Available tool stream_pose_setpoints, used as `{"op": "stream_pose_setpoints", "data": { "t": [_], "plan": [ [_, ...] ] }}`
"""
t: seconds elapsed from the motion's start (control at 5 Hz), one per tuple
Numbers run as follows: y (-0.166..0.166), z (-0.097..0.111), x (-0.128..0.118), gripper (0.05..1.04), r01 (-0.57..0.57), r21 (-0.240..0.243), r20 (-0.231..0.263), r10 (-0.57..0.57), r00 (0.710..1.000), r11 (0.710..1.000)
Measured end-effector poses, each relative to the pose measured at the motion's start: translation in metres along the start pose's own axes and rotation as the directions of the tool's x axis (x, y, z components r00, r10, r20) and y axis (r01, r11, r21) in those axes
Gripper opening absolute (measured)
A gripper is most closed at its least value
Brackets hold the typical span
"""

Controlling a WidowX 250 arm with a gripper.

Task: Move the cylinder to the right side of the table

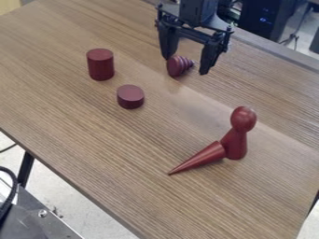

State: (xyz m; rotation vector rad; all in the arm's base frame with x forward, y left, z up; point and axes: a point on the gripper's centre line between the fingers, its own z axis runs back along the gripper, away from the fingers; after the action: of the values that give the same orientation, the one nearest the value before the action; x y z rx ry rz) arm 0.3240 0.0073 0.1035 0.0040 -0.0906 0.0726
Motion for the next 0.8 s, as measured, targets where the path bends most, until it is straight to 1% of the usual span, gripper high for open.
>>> {"op": "stream_pose_setpoints", "data": {
  "t": [0.2, 0.4, 0.6, 0.8],
  "plan": [
    [0.0, -0.009, -0.004, 0.997, -0.001, 0.0, -0.031, 0.001, 1.0, 1.0],
    [0.004, -0.007, 0.0, 0.997, 0.01, -0.002, -0.02, -0.01, 1.0, 1.0],
    [0.02, -0.001, 0.009, 0.997, -0.024, 0.0, 0.021, 0.024, 0.999, 1.0],
    [0.033, 0.008, 0.016, 0.997, -0.055, 0.006, 0.038, 0.054, 0.998, 0.998]
  ]
}}
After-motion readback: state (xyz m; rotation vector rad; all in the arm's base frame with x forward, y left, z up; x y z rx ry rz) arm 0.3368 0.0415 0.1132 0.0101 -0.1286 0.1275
